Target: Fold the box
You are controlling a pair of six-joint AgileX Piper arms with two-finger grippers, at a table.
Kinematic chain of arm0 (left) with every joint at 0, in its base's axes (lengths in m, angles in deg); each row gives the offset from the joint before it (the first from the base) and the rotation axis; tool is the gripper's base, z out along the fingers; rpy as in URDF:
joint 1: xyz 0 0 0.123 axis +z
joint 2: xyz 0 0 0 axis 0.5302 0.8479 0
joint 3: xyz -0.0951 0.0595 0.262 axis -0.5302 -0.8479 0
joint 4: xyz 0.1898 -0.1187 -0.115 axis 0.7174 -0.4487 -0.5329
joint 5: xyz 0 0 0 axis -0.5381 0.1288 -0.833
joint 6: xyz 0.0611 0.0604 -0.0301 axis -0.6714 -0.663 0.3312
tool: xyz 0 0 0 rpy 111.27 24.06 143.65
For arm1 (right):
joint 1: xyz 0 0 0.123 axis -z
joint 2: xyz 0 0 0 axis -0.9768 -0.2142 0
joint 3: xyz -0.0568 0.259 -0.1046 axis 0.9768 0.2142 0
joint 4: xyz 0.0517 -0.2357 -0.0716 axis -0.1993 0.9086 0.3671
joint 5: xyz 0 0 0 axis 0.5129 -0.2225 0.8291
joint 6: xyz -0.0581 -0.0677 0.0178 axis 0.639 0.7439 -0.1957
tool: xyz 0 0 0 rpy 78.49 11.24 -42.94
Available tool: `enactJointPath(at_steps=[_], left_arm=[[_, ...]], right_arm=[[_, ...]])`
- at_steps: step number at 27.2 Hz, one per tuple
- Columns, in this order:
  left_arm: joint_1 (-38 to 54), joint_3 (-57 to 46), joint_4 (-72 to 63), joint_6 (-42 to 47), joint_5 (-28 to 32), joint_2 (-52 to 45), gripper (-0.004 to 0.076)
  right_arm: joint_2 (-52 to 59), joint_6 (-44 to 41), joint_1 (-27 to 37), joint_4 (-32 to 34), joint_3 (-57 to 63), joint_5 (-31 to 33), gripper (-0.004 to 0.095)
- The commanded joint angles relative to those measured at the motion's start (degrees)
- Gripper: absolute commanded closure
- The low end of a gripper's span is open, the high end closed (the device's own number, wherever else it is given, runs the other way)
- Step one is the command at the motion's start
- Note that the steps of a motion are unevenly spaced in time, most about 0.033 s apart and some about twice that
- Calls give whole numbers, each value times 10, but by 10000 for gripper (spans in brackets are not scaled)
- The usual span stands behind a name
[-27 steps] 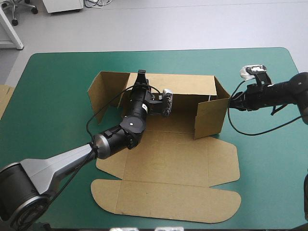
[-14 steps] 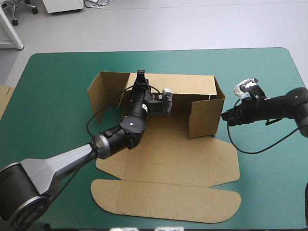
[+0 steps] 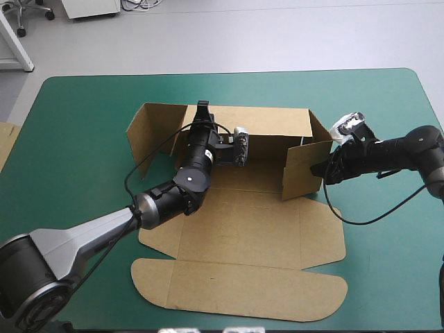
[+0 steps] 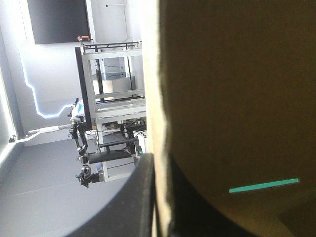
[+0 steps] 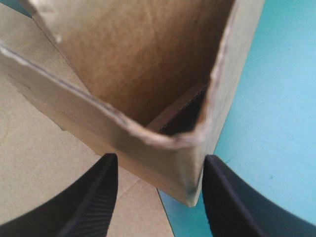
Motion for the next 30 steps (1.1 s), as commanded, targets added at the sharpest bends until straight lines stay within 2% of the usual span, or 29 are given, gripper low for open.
enactJointPath(at_steps=[1, 5, 9, 14, 19, 20, 24, 28, 30], left_arm=[[-1, 14, 12, 8, -8, -20, 734], [-1, 14, 12, 8, -8, -20, 734], [-1, 14, 12, 8, -8, -20, 734], [-1, 14, 12, 8, -8, -20, 734], [-1, 14, 9, 12, -9, -20, 734], [-1, 14, 9, 15, -10, -20, 734], [-1, 14, 9, 23, -12, -20, 734], [-1, 14, 9, 25, -12, -20, 734], [-1, 14, 9, 25, -12, -20, 734]], right_arm=[[23, 9, -17, -34, -12, -6, 405], [23, -1, -58, -30, -12, -38, 415], [23, -54, -80, -18, -8, -72, 424], [36, -70, -84, -60, 29, -125, 427], [65, -62, -123, -83, 97, -244, 469], [79, -48, -147, -107, 122, -305, 469], [103, -48, -191, -135, 160, -429, 469], [109, -54, -235, -168, 181, -501, 471], [109, -54, -248, -179, 187, -524, 518]])
